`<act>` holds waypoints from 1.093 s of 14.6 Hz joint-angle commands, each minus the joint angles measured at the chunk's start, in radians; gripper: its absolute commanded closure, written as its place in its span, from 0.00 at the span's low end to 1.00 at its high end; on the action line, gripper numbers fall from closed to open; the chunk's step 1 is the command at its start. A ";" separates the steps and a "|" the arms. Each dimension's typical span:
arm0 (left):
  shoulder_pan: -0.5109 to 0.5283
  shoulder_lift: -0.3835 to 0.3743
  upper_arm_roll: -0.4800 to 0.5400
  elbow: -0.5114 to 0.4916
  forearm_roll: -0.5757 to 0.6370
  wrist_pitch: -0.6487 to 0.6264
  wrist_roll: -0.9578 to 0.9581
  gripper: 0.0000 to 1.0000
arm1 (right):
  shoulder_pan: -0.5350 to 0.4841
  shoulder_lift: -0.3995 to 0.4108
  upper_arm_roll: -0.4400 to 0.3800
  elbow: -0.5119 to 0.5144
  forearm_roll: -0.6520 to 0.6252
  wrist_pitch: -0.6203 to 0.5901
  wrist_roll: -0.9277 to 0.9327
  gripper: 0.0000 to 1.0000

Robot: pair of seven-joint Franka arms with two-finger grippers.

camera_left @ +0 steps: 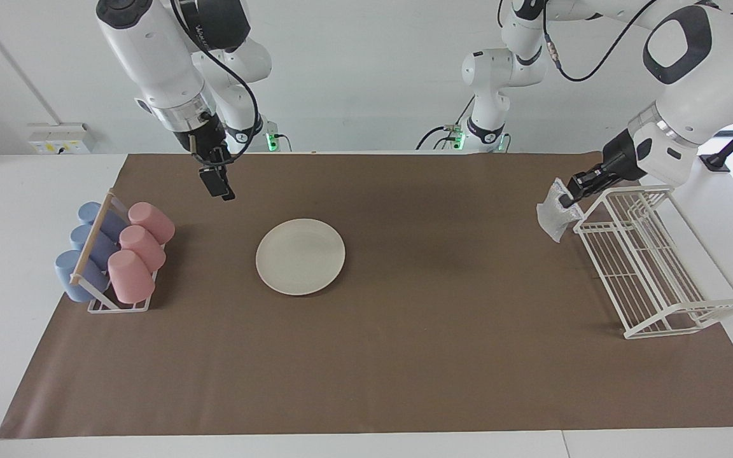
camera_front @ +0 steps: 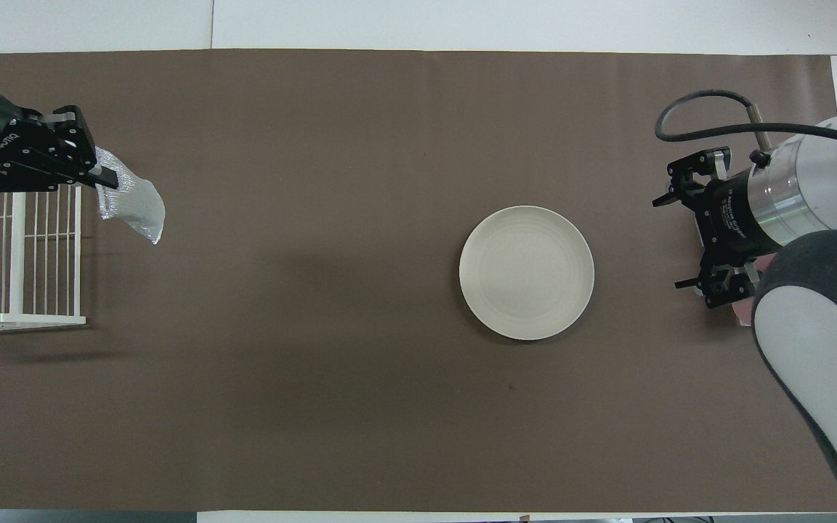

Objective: Wipe plate with sponge

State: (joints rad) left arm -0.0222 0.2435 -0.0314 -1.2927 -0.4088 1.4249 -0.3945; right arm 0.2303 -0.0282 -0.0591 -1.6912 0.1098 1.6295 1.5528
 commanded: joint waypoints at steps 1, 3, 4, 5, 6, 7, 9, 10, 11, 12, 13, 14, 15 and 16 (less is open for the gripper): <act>0.011 -0.078 -0.005 -0.162 -0.189 0.090 -0.003 1.00 | 0.012 -0.035 0.001 -0.048 0.017 0.021 -0.025 0.00; 0.010 -0.150 -0.005 -0.308 -0.344 0.181 0.034 1.00 | 0.035 -0.036 0.001 -0.058 0.016 0.026 -0.026 0.00; 0.007 -0.183 -0.007 -0.379 -0.404 0.225 0.080 1.00 | 0.046 -0.036 0.001 -0.061 0.016 0.029 -0.026 0.00; 0.001 -0.216 -0.008 -0.448 -0.463 0.264 0.116 1.00 | 0.052 -0.036 0.001 -0.064 0.017 0.038 -0.025 0.00; -0.005 -0.255 -0.008 -0.529 -0.535 0.305 0.165 1.00 | 0.055 -0.033 0.002 -0.065 0.016 0.049 -0.022 0.00; -0.008 -0.298 -0.013 -0.616 -0.603 0.346 0.230 1.00 | 0.078 -0.027 0.002 -0.065 0.017 0.058 -0.017 0.00; -0.037 -0.348 -0.016 -0.750 -0.718 0.388 0.368 1.00 | 0.113 -0.013 0.002 -0.064 0.016 0.059 -0.011 0.00; -0.047 -0.349 -0.016 -0.786 -0.766 0.388 0.438 1.00 | 0.138 -0.012 0.002 -0.061 0.016 0.062 -0.010 0.00; -0.062 -0.346 -0.018 -0.813 -0.810 0.388 0.494 1.00 | 0.161 -0.010 0.002 -0.058 0.017 0.067 -0.001 0.00; -0.088 -0.345 -0.016 -0.841 -0.878 0.388 0.547 1.00 | 0.173 -0.010 0.002 -0.059 0.017 0.082 0.030 0.00; -0.111 -0.349 -0.016 -0.884 -0.927 0.397 0.610 1.00 | 0.182 -0.012 0.002 -0.062 0.017 0.101 0.053 0.00; -0.129 -0.349 -0.018 -0.913 -0.958 0.408 0.664 1.00 | 0.194 -0.010 0.002 -0.059 0.017 0.110 0.061 0.00; -0.154 -0.351 -0.018 -0.941 -0.991 0.411 0.718 1.00 | 0.211 -0.007 0.002 -0.056 0.021 0.119 0.065 0.00; -0.172 -0.352 -0.018 -0.968 -1.030 0.413 0.773 1.00 | 0.234 0.010 0.002 -0.051 0.021 0.131 0.091 0.00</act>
State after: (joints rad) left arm -0.1475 -0.0681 -0.0597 -2.1741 -1.3636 1.8010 0.2729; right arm 0.4372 -0.0282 -0.0554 -1.7337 0.1126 1.7255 1.6065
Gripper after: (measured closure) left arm 0.965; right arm 0.000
